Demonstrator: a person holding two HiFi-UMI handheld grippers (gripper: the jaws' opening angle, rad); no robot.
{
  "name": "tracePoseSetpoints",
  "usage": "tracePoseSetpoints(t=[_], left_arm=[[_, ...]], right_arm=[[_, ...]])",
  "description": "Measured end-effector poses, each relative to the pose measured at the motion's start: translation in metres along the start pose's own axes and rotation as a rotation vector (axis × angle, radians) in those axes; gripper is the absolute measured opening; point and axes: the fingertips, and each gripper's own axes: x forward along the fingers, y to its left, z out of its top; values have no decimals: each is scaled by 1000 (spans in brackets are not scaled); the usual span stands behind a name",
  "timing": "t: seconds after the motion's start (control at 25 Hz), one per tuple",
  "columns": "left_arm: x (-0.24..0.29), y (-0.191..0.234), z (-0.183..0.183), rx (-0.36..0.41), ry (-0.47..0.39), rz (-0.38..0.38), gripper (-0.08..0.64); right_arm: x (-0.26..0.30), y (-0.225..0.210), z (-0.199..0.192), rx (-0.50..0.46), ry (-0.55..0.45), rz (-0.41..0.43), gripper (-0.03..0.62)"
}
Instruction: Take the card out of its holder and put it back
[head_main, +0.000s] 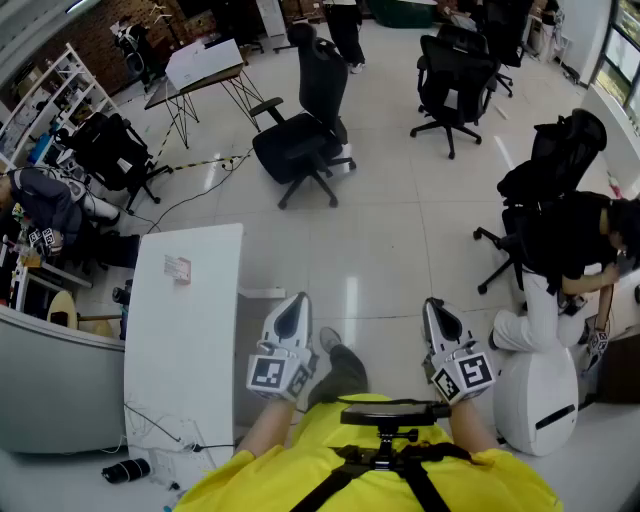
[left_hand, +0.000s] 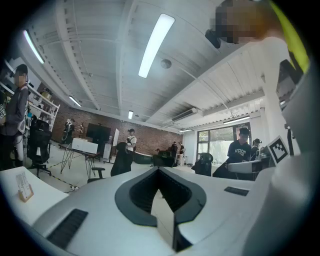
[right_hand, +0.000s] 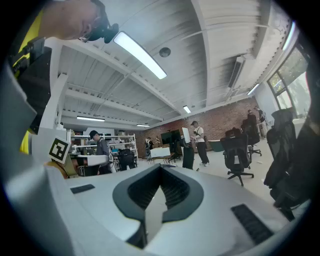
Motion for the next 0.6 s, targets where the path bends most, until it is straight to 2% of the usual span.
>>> tracePoseSetpoints(t=[0.16, 0.32, 0.44, 0.52, 0.6], left_arm=[[37, 84, 37, -10, -38, 17, 0], [50, 169, 72, 8, -91, 67, 0], [46, 229, 85, 10, -127, 165, 0], [36, 260, 93, 26, -178, 250, 0], [24, 285, 92, 32, -189, 335, 0]], right_arm=[[99, 17, 17, 1, 16, 15, 5], [205, 51, 37, -73, 7, 122, 5], [281, 86, 51, -69, 2, 207, 5], [324, 113, 55, -102, 4, 291, 5], [363, 137, 51, -130, 22, 386, 5]])
